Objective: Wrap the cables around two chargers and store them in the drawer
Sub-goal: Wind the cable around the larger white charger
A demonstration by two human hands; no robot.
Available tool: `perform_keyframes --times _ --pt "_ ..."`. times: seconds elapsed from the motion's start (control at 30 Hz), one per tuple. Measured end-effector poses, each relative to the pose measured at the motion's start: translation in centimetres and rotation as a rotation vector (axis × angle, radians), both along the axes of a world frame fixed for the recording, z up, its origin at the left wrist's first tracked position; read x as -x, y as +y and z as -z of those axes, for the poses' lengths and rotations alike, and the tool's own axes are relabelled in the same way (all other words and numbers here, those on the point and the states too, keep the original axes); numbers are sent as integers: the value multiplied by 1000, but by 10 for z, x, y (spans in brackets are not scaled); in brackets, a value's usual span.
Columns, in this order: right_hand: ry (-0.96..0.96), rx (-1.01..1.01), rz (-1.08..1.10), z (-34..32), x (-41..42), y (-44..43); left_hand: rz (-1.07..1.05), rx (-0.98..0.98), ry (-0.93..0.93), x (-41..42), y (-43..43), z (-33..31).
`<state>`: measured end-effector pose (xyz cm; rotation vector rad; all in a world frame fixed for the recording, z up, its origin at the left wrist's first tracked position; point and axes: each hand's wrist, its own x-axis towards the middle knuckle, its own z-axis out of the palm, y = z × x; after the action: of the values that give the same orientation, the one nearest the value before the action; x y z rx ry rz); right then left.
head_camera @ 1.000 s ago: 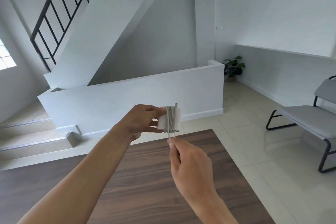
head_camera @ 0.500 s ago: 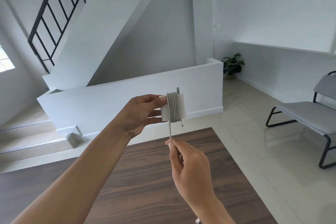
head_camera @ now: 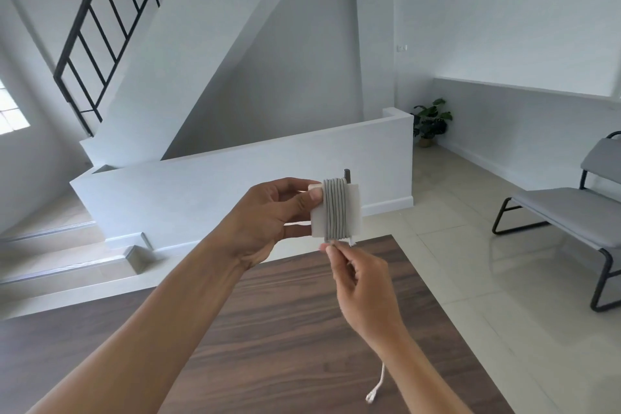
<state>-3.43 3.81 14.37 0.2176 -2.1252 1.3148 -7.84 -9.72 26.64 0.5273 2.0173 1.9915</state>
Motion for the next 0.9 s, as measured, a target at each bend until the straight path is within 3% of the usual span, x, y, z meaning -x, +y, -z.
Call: perform_keyframes --times 0.1,0.2,0.33,0.47,0.8,0.9 --pt "-156 -84 -59 -12 11 23 58 67 35 -5 -5 1" --pt "-246 -227 -107 -29 21 45 112 263 161 -11 -12 3" --pt "-272 -248 -187 -54 33 63 159 538 252 -13 -20 6" --pt "-288 -307 -197 -76 28 70 66 752 348 -8 -27 17" --pt "-274 -595 16 -99 -18 36 -47 742 343 3 -29 31" --pt "-206 -694 83 -97 -33 23 -86 654 284 6 -29 34"
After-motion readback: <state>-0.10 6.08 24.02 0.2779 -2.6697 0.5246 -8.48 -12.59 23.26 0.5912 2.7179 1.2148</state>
